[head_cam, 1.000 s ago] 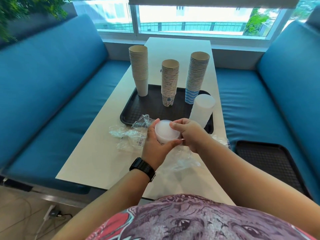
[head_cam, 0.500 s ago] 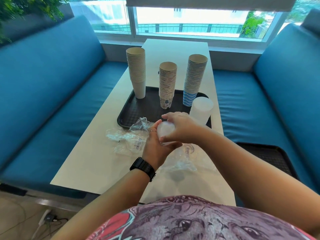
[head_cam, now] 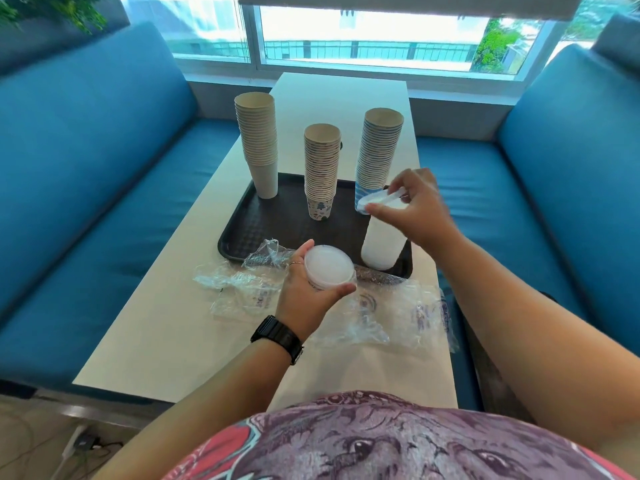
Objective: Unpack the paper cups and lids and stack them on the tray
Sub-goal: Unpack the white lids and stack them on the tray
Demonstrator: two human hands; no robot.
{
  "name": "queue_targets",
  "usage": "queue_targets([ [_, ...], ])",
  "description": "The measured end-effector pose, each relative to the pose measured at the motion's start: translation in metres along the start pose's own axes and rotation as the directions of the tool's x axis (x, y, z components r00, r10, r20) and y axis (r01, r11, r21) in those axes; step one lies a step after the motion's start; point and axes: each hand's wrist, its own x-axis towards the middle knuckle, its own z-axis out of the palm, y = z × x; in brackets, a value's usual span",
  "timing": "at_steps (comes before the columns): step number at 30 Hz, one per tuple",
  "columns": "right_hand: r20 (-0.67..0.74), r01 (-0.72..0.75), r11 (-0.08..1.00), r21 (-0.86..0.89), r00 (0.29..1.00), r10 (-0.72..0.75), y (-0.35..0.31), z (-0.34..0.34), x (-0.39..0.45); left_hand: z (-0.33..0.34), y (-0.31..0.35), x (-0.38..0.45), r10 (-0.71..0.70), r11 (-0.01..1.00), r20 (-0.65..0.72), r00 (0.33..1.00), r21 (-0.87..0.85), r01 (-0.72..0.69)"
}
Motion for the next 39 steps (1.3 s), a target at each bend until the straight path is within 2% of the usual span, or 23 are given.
queue_targets([
  [3, -0.083, -0.021, 0.997, -0.068, 0.996, 0.015, 0.023, 0.000, 0.004, 0.002, -0.002, 0.003, -0.001, 1.000, -0.006, 1.000, 0.002, 0.001],
  [10, -0.058, -0.061, 0.992, -0.112, 0.997, 0.055, 0.059, 0.014, 0.002, 0.004, -0.004, 0.007, -0.018, 1.000, -0.016, 1.000, -0.010, 0.018],
  [17, -0.007, 0.043, 0.958, -0.284, 0.999, -0.047, 0.059, 0.017, -0.001, 0.006, -0.005, 0.009, -0.027, 1.000, -0.015, 1.000, -0.002, 0.027],
  [22, 0.024, 0.119, 0.863, -0.490, 0.992, -0.124, 0.060, 0.022, 0.000, 0.005, -0.003, 0.010, -0.036, 0.999, -0.017, 0.999, -0.022, 0.036],
  [27, 0.068, 0.133, 0.813, -0.567, 0.991, -0.115, 0.058, 0.019, -0.001, 0.006, -0.003, 0.011, -0.037, 0.998, -0.033, 0.999, -0.042, 0.035],
  [30, 0.048, 0.126, 0.823, -0.554, 0.992, -0.119, 0.054, 0.017, -0.003, 0.004, -0.001, 0.012, -0.036, 0.998, -0.046, 0.998, -0.059, 0.033],
  [35, -0.095, 0.185, 0.907, -0.379, 0.967, -0.237, 0.023, 0.017, -0.015, 0.002, -0.002, 0.010, -0.027, 0.997, -0.060, 0.998, -0.074, 0.022],
  [39, -0.036, 0.163, 0.974, -0.158, 0.985, -0.170, -0.018, 0.027, -0.032, 0.000, 0.000, 0.006, -0.015, 0.997, -0.076, 0.997, -0.082, 0.009],
])
